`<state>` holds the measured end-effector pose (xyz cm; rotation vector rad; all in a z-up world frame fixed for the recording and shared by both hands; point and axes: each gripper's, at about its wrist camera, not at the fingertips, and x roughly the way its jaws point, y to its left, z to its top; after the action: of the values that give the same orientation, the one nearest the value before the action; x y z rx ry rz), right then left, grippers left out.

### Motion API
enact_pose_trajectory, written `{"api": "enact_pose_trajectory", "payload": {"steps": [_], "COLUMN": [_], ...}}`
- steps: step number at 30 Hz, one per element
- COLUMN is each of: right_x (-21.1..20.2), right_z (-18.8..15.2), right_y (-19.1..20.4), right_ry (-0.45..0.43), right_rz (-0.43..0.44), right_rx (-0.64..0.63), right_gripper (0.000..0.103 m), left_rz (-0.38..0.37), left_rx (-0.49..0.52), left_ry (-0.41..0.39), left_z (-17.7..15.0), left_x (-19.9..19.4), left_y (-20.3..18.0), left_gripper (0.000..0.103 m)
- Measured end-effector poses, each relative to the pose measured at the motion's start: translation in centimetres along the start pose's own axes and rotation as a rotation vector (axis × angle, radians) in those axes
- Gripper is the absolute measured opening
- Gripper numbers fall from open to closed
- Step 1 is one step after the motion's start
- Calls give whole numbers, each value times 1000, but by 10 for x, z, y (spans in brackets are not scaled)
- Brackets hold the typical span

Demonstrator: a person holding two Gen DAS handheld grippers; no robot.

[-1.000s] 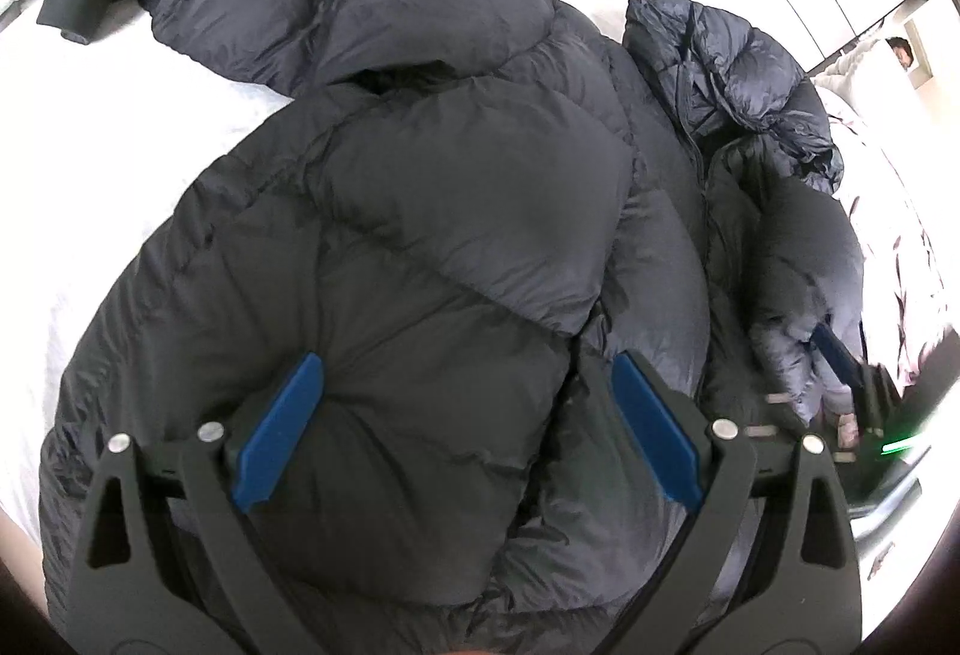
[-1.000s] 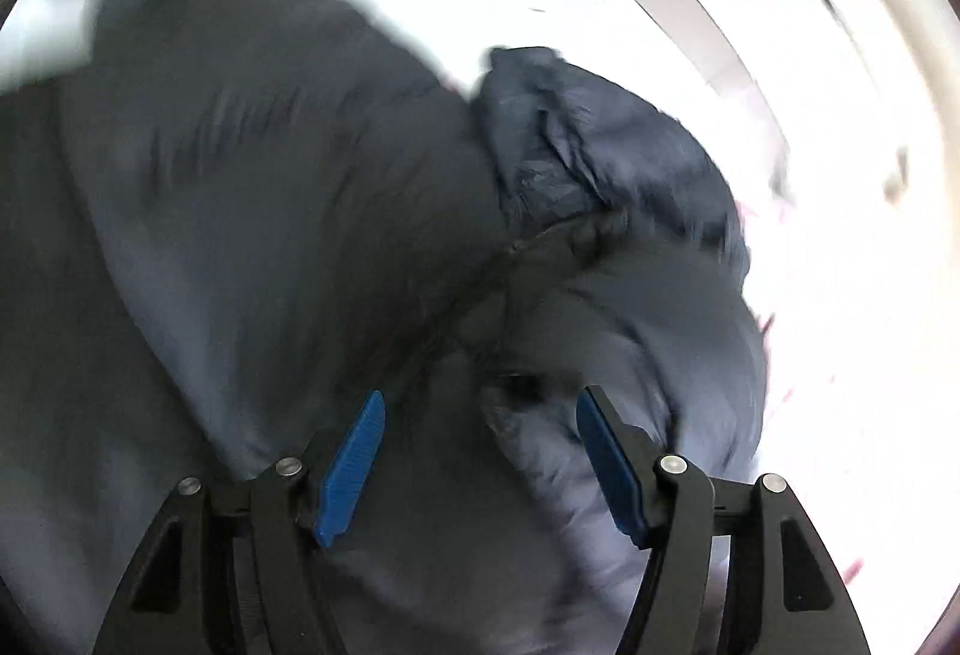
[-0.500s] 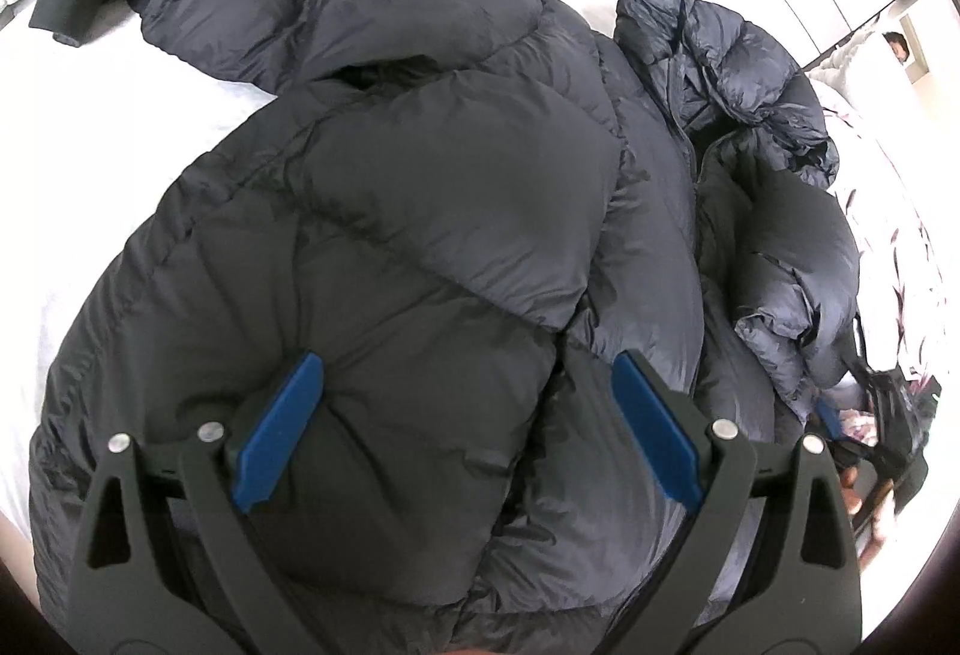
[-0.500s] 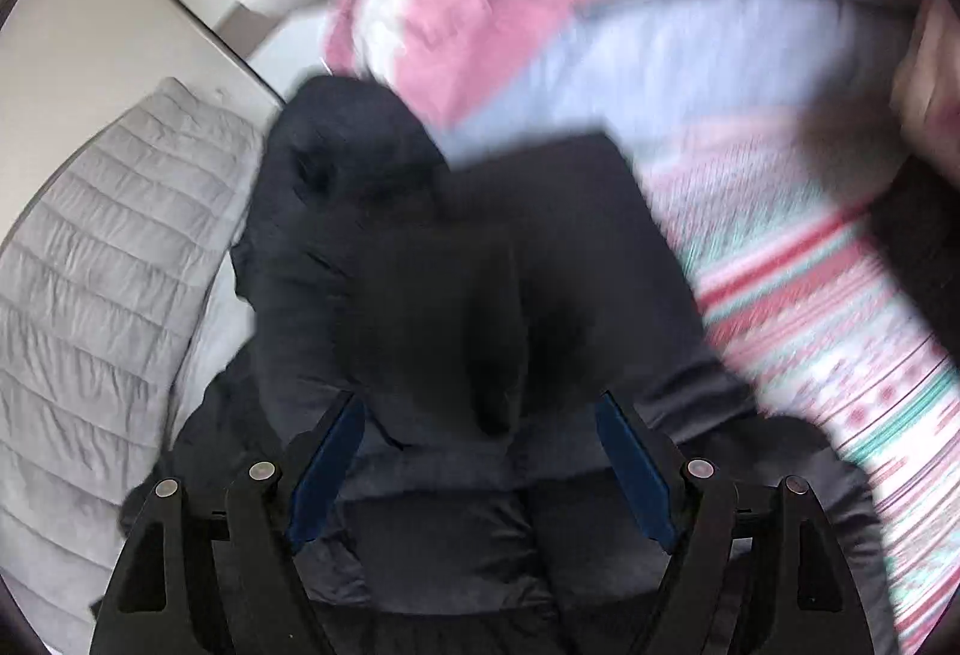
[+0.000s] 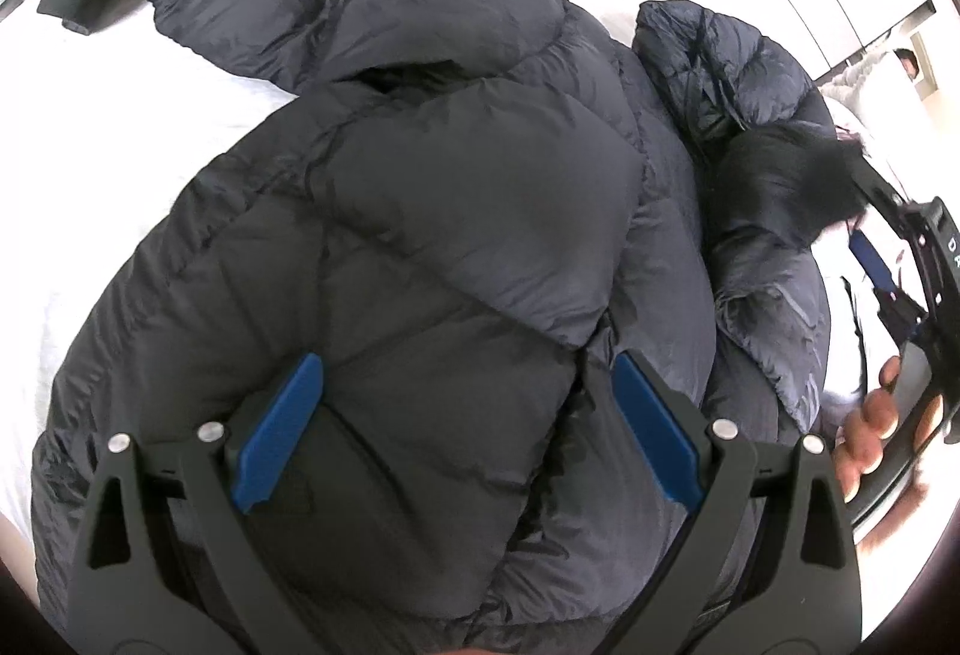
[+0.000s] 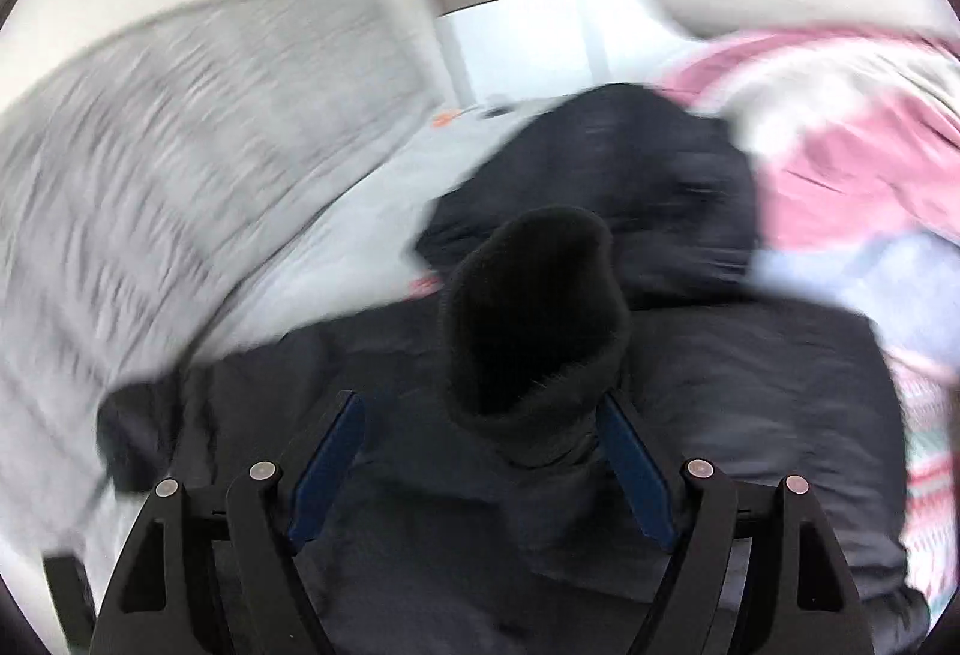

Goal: Fold large clothes

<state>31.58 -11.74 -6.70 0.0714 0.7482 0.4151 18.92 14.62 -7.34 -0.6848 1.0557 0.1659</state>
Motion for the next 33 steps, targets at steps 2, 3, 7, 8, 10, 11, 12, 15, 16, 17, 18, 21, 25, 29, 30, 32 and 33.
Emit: {"api": "enact_pose_trajectory", "payload": {"steps": [2,3,7,8,10,11,12,15,16,17,18,21,25,29,30,32,33], "right_x": [27,44,112,125,133,129,121,75,60,35,10,-53,-111,-143,-145,-144,-145], "right_z": [-9,-20,-57,-68,-71,-67,-61,-45,-43,-45,-51,-88,-149,-172,-176,-179,-178], "right_y": [19,25,17,14,9,7,4,-4,-6,-10,-15,-42,-87,-141,-153,-166,-169], "right_ry": [68,112,311,351,367,364,363,311,299,287,278,299,339,233,211,214,209], "right_rz": [1,-6,-69,-97,-103,-79,-56,11,18,18,23,95,224,245,226,214,242], "right_rx": [-47,-58,-51,-49,-36,-6,30,86,89,93,103,187,336,438,458,481,473], "right_gripper": [81,81,81,81,81,81,81,81,81,81,81,81,81,81,81,81,81], "left_rz": [-2,-2,-5,-10,-28,-38,-43,-53,-54,-75,-99,-148,-161,-111,-110,-147,-166], "left_rx": [-6,-8,-15,-19,-22,-31,-42,-101,-126,-169,-194,-289,-427,-579,-609,-650,-675], "left_ry": [-2,-4,-6,-3,2,1,-6,-52,-65,-80,-87,-99,-147,-253,-280,-327,-353], "left_z": [1,1,3,4,7,10,12,21,24,28,31,40,45,49,51,51,52], "left_x": [-1,-2,-2,-2,-1,-2,-3,-13,-16,-22,-25,-35,-47,-66,-72,-80,-85], "left_y": [2,4,7,8,10,13,16,32,38,48,55,88,136,181,189,203,212], "left_gripper": [97,97,97,97,97,97,97,97,97,97,97,97,97,97,97,97,97]}}
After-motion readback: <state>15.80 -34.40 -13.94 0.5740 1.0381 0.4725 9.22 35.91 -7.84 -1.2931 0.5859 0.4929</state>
